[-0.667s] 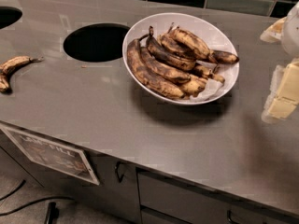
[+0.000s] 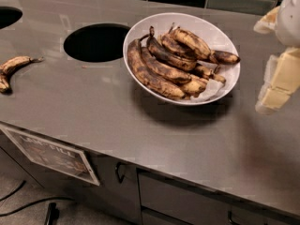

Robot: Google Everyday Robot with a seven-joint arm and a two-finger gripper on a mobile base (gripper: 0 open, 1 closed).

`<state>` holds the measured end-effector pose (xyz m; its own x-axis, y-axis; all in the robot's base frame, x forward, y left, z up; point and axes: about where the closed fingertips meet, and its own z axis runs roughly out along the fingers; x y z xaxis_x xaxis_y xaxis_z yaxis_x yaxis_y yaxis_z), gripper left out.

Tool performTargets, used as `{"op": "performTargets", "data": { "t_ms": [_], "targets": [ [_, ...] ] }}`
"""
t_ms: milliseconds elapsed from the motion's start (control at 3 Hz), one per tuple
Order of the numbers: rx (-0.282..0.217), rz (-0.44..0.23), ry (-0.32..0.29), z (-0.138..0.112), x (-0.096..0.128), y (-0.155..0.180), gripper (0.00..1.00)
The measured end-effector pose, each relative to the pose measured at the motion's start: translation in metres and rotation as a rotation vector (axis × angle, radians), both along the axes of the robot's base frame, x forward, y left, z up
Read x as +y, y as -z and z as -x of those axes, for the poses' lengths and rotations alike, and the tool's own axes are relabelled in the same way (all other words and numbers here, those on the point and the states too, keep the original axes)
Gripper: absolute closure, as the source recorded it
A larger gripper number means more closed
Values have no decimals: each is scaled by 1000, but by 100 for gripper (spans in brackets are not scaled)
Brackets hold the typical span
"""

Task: Pick banana from white bowl

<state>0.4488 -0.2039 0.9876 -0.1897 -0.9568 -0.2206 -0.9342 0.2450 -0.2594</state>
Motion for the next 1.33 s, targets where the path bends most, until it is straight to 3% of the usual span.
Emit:
{"op": "performTargets", "data": {
  "t_ms": [667,1000,1333],
  "targets": [
    [-28,-39,-104,-28,45,-27,0],
    [-28,-40,-104,-28,45,-27,0],
    [-32,-82,-83,-41,59,-31,0]
  ]
}}
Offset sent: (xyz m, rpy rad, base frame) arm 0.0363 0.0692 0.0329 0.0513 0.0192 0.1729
